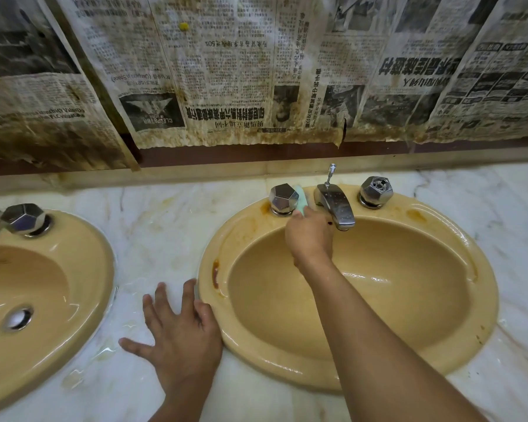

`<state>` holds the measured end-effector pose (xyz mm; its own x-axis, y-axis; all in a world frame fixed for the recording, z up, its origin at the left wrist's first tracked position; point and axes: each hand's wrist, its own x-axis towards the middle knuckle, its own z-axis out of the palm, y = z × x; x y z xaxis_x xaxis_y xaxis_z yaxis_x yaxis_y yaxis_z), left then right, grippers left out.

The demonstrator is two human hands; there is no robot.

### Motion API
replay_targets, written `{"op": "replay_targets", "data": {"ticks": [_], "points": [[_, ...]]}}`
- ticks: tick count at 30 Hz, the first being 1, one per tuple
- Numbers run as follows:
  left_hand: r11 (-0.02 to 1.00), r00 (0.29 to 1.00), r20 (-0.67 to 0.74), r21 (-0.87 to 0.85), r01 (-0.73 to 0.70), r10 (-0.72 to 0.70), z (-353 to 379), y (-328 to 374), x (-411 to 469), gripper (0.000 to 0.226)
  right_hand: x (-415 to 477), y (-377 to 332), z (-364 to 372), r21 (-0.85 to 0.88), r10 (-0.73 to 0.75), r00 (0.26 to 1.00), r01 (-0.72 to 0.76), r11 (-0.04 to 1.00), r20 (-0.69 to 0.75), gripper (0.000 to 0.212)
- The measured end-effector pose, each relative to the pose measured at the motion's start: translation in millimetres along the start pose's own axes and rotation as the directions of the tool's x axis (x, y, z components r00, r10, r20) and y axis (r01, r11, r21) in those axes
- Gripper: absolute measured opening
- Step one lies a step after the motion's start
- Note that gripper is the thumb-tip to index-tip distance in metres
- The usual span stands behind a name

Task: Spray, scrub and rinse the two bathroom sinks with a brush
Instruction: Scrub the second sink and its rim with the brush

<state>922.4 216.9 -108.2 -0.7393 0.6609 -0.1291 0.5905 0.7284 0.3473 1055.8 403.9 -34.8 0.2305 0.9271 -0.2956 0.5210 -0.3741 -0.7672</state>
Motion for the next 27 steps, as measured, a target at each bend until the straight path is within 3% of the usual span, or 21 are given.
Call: {"op": "replay_targets", "data": {"ticks": [4, 7, 9, 13, 16, 23, 27], "points": [[1.000, 1.000, -0.023, 0.012, -0.015, 0.015, 0.0, -0.6, 1.0, 0.051, -40.4, 16.0, -25.8, -0.031, -0.084, 0.991, 0.081, 0.996, -0.105, 0.032], [1.000, 1.000, -0.020, 0.014, -0.010, 0.010, -0.4, 1.4, 1.7, 0.047, -32.1, 7.0, -28.5, 0.138, -0.204, 0.974, 0.216, 0.967, -0.098, 0.033], [1.000, 1.000, -0.023, 0.014, -0.004, 0.005, -0.8, 1.1, 1.1, 0.046, -23.2, 3.8, -19.1, 0.268, -0.206, 0.978, 0.204, 0.941, -0.022, 0.036], [1.000, 1.000, -0.017, -0.008, 0.011, -0.011, -1.3, 2.1, 1.6, 0.044, -26.1, 30.8, -16.6, 0.302, -0.183, 0.981, 0.157, 0.940, 0.061, 0.037], [1.000, 1.000, -0.022, -0.008, 0.009, -0.009, -0.6, 2.5, 2.2, 0.043, -16.9, 28.4, -24.4, 0.347, -0.158, 0.987, 0.146, 0.927, 0.005, 0.035], [1.000, 1.000, -0.020, 0.007, 0.010, -0.010, 0.2, 1.1, 3.5, 0.047, -25.5, 2.6, -15.7, 0.098, -0.285, 0.956, 0.277, 0.956, 0.074, 0.039], [1.000, 1.000, -0.019, 0.004, 0.009, -0.009, -1.4, 2.4, 4.5, 0.047, -14.4, 5.3, -20.1, 0.099, -0.302, 0.953, 0.298, 0.949, 0.024, 0.040]]}}
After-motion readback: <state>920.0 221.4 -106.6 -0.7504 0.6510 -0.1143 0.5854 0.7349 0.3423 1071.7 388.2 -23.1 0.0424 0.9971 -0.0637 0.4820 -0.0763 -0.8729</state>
